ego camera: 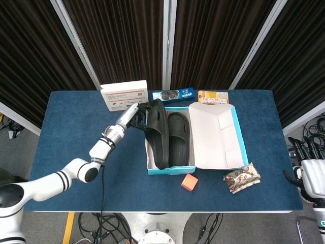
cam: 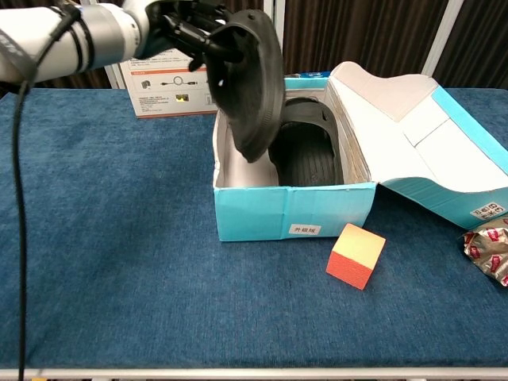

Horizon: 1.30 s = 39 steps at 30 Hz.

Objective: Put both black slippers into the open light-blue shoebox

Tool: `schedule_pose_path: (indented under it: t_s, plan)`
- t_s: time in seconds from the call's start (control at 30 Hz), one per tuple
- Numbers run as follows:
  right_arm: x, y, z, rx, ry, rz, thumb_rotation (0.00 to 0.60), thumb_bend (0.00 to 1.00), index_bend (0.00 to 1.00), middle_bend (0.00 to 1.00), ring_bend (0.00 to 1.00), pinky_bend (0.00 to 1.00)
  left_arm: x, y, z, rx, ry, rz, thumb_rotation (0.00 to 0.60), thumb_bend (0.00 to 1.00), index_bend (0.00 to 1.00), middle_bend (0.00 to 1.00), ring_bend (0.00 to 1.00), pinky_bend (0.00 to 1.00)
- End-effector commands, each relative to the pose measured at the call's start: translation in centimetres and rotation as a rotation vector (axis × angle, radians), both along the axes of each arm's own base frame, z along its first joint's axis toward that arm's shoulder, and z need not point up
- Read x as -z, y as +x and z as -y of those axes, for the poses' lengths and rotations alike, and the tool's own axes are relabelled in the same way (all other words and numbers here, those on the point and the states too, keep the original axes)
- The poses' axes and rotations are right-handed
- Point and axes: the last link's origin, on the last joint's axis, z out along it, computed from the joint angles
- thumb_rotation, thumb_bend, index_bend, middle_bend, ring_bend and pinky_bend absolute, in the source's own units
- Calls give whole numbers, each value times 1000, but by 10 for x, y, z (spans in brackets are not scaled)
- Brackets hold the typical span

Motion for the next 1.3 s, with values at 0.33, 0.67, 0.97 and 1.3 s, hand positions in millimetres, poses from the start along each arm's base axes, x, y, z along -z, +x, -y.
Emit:
schedule_pose_path:
  t_s: [0.33,0.67,0.97,1.3]
  plan:
    - [-1,-1,0,10,-3,0,600,134,50,147,0,129,22,-5,-9,-18,37,-58,600,0,604,690,597,628]
    - [-2,-1,-1,12,-9,-1,600,134,50,146,0,133,37,-15,-6,18,124,-79,600,0,604,688,566,613]
    - [-3,-1,-1,13,-13,-2,600,134,49,147,0,136,47,-26,1,92,198,-115,600,0,611,688,555,602]
    - [-1,-1,0,13,-8,-1,600,134,49,146,0,138,64,-37,9,113,179,-158,600,0,612,688,500,594]
